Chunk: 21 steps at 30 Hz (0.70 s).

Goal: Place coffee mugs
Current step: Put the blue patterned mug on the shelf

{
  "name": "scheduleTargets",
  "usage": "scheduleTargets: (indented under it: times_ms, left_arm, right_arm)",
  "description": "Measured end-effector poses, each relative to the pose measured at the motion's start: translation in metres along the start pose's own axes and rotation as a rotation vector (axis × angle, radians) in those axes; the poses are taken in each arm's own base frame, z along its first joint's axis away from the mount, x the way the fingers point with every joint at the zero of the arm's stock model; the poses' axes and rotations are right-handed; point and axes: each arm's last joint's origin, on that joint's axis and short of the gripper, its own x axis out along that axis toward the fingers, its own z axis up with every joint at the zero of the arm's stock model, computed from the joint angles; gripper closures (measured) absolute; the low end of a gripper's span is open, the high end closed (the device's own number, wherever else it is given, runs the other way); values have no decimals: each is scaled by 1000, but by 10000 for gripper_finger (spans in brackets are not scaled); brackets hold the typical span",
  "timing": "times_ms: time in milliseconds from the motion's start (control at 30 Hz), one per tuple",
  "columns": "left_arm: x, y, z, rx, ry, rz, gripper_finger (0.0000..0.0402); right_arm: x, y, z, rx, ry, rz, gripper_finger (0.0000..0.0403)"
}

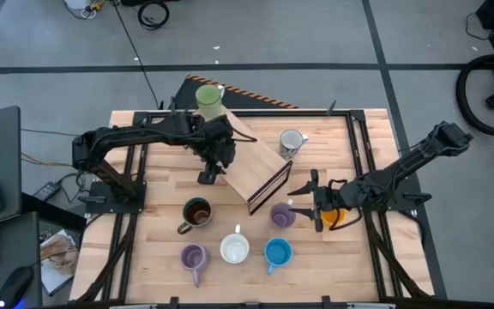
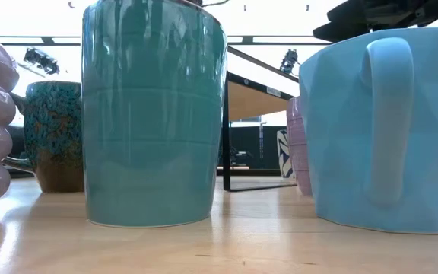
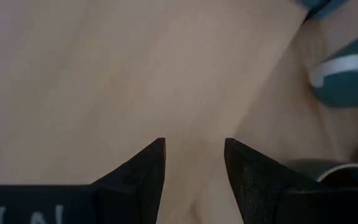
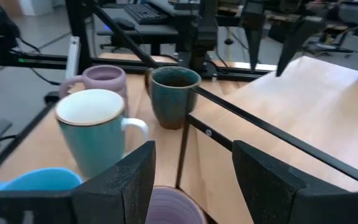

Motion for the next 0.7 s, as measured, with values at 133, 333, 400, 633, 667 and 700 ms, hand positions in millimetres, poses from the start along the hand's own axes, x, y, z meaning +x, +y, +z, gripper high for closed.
scheduleTargets:
  times_ms: [133, 333, 400, 633, 667, 700]
  left_arm:
    - [-3, 5, 4, 36, -91, 36, 230]
    - [3, 8, 8, 85, -219, 25, 230]
    - [8, 9, 8, 95, -248, 36, 230]
    - [13, 3, 6, 124, -283, 74, 230]
    - [11, 1, 5, 127, -288, 86, 230]
    - [10, 0, 1, 123, -272, 92, 230]
  right_arm:
    - [0, -1, 1, -41, -11, -54, 184]
    - [-4, -5, 18, -150, -84, -109, 185]
    - [-7, -7, 30, -142, -109, -162, 188]
    - [-10, -25, 72, -91, -92, -306, 214]
    - [-10, -30, 80, -69, -81, -315, 217]
    - [-10, -35, 86, -52, -65, -329, 221]
